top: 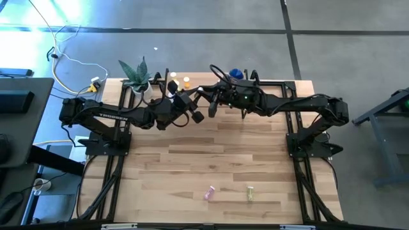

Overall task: Pick and place medicine bottles onto shelf by color
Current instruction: Put the small white pill bottle on the shelf

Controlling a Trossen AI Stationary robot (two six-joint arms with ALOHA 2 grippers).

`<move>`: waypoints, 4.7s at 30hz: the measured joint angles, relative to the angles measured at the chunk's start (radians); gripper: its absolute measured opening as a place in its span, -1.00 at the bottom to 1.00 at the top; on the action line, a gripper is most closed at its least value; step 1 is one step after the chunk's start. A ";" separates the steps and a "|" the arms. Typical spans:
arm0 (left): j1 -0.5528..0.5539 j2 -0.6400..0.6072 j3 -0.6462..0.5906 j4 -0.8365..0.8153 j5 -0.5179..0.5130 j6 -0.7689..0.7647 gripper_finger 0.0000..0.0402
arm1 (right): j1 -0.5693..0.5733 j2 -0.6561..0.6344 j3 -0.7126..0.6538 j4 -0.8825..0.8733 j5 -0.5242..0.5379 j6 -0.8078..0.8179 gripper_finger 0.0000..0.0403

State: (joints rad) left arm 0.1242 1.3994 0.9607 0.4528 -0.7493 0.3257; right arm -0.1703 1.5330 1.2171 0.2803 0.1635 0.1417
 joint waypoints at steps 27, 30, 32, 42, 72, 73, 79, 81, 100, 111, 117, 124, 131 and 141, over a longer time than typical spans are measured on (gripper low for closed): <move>0.013 -0.068 0.002 -0.248 0.035 -0.272 -0.01 | -0.120 -0.019 0.000 -0.089 -0.182 0.016 -0.76; 0.019 -0.094 0.002 -0.284 0.036 -0.295 -0.03 | -0.149 -0.028 0.000 -0.100 -0.228 0.009 -0.76; 0.028 -0.116 0.002 -0.303 0.056 -0.313 -0.03 | -0.170 -0.030 0.000 -0.104 -0.264 -0.007 -0.76; 0.090 -0.218 0.002 -0.413 0.253 -0.456 -0.04 | -0.287 -0.035 0.117 -0.324 -0.450 -0.209 -0.74; 0.318 -0.269 0.001 -0.488 0.942 -0.533 -0.04 | -0.440 0.130 0.341 -0.477 -0.820 -0.317 -0.73; 0.323 -0.269 0.001 -0.488 0.956 -0.534 -0.04 | -0.445 0.152 0.372 -0.515 -0.822 -0.334 -0.73; 0.328 -0.269 0.001 -0.507 0.978 -0.534 -0.04 | -0.466 0.283 0.514 -0.699 -0.855 -0.419 -0.73; 0.328 -0.269 0.001 -0.522 0.978 -0.533 -0.04 | -0.467 0.315 0.535 -0.710 -0.880 -0.437 -0.73; 0.328 -0.268 0.001 -0.548 1.001 -0.533 -0.04 | -0.409 0.413 0.542 -0.727 -0.879 -0.502 -0.73; 0.328 -0.268 0.001 -0.547 1.001 -0.501 -0.04 | -0.383 0.413 0.542 -0.632 -0.867 -0.439 -0.73; 0.328 -0.268 0.001 -0.546 1.001 -0.498 -0.04 | -0.415 0.394 0.626 -0.598 -0.845 -0.390 -0.73; 0.328 -0.268 0.001 -0.546 1.001 -0.506 -0.04 | -0.445 0.391 0.776 -0.712 -0.847 -0.466 -0.73; 0.328 -0.268 0.001 -0.544 1.001 -0.516 -0.04 | -0.472 0.390 0.819 -0.762 -0.857 -0.491 -0.73; 0.328 -0.268 0.001 -0.544 1.001 -0.517 -0.04 | -0.492 0.302 0.863 -0.888 -0.874 -0.531 -0.73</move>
State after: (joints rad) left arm 0.4522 1.1313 0.9619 -0.0914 0.2520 -0.1910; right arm -0.6623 1.8353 2.0797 -0.6073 -0.7108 -0.3897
